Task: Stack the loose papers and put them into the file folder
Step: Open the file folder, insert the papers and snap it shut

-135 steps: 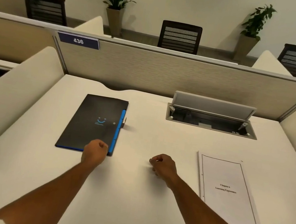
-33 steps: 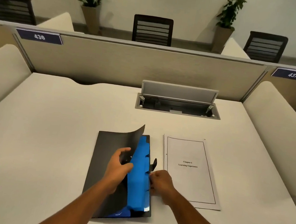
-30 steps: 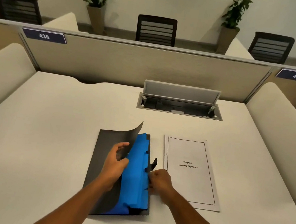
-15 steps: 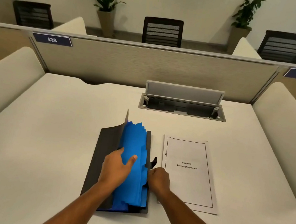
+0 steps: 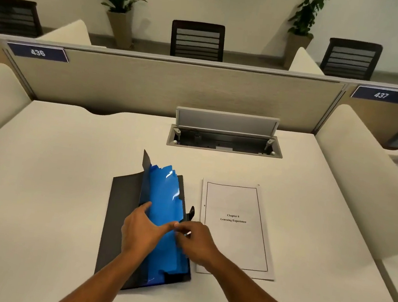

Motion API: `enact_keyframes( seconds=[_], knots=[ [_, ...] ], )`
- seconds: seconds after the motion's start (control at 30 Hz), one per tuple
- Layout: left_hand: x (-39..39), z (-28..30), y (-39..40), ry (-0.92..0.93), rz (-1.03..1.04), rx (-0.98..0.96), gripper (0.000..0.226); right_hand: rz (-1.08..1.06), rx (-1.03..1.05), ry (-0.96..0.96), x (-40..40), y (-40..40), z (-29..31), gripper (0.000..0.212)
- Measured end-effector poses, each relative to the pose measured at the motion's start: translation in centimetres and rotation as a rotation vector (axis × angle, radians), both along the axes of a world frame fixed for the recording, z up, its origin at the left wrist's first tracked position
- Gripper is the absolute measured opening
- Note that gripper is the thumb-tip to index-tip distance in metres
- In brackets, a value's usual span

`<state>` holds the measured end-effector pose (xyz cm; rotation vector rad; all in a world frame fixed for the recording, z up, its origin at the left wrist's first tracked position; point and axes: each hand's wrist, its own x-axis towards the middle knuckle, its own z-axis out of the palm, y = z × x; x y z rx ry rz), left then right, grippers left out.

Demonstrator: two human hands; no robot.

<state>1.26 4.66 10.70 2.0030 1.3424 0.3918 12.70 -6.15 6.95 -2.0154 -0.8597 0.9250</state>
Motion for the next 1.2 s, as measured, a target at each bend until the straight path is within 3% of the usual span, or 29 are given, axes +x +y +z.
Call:
enact_keyframes(
  seconds=[0.43,0.53,0.67,0.8,0.93,1.2],
  knots=[
    [-0.5,0.2,1.2,-0.135,0.034,-0.063,0.061,-0.007,0.171,0.107,-2.3,0.9,0.6,0.025],
    [-0.5,0.2,1.2,-0.115,0.030,-0.096,0.059,-0.227,0.149,-0.033,-0.9,0.7,0.5,0.011],
    [-0.7,0.0,1.2,-0.099,0.005,-0.131,0.059,-0.537,0.000,-0.237,3.3,-1.7,-0.3,0.009],
    [-0.8,-1.0,1.0,-0.063,-0.020,-0.126,0.061,-0.692,-0.289,-0.425,7.3,-5.3,-1.7,0.040],
    [-0.3,-1.4,0.4,-0.037,-0.060,-0.110,0.061,-0.747,-0.607,-0.402,8.9,-7.5,-1.9,0.074],
    [0.5,-2.6,-0.1,0.016,-0.142,-0.071,0.058,-0.691,-0.782,-0.373,9.2,-8.3,-1.9,0.102]
  ],
)
